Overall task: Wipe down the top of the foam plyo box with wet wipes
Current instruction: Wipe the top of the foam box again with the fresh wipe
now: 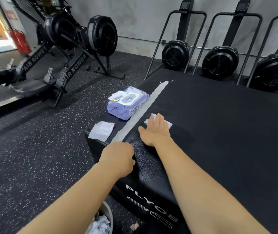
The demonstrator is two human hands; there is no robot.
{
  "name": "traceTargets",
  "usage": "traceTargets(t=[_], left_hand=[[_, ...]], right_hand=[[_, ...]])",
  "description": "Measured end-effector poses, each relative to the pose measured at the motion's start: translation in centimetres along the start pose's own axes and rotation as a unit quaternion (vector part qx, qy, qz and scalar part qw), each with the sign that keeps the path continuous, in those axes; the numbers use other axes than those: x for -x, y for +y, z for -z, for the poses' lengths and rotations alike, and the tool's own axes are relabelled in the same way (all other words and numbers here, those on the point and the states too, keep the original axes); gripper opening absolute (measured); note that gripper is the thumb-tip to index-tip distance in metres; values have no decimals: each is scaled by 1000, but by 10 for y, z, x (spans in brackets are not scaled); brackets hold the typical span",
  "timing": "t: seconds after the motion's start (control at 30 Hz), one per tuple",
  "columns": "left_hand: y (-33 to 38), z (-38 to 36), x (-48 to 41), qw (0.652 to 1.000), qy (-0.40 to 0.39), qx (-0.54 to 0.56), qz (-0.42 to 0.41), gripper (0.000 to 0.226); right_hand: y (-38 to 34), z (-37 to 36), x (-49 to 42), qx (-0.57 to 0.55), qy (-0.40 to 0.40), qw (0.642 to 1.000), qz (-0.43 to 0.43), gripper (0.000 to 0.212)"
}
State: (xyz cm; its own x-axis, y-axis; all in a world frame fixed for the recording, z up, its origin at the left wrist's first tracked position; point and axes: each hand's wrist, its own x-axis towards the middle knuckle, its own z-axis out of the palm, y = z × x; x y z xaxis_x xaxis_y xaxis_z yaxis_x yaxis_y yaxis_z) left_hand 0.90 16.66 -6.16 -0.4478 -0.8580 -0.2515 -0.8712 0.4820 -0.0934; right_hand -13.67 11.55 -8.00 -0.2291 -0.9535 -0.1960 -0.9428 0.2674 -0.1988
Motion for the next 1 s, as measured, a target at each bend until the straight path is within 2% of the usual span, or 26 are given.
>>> traceTargets(t=[0.1, 0.27, 0.4, 0.47, 0.57, 0.67, 0.77, 0.9, 1.0], left_hand=[[2, 7, 2, 1000, 26, -8, 11, 17], [9, 27, -5, 992, 121, -15, 38, 29], [10, 33, -30, 990, 139, 8, 13, 31], [11, 34, -45, 991, 133, 22, -15, 39], [12, 33, -65, 992, 105, 57, -44, 49], [9, 30, -81, 993, 46, 86, -65, 67], [4, 27, -90, 993, -4, 98, -71, 90], [2, 20, -97, 992, 1, 101, -71, 92], [1, 17, -98, 984, 26, 154, -84, 87]], right_hand=[[-15, 3, -19, -12, -37, 998, 40, 72], [13, 8, -17, -18, -44, 996, 77, 68], [60, 10, 2, -28, -1, 998, 53, 62], [84, 13, 11, -25, -3, 999, 33, 61], [106, 19, 18, -12, -49, 999, 3, 64], [102, 19, 16, -13, -55, 998, -16, 66], [81, 13, 3, 9, -27, 999, -33, 69], [42, 11, -26, -9, -24, 1000, -16, 71], [16, 17, -49, -54, -57, 997, 27, 69]])
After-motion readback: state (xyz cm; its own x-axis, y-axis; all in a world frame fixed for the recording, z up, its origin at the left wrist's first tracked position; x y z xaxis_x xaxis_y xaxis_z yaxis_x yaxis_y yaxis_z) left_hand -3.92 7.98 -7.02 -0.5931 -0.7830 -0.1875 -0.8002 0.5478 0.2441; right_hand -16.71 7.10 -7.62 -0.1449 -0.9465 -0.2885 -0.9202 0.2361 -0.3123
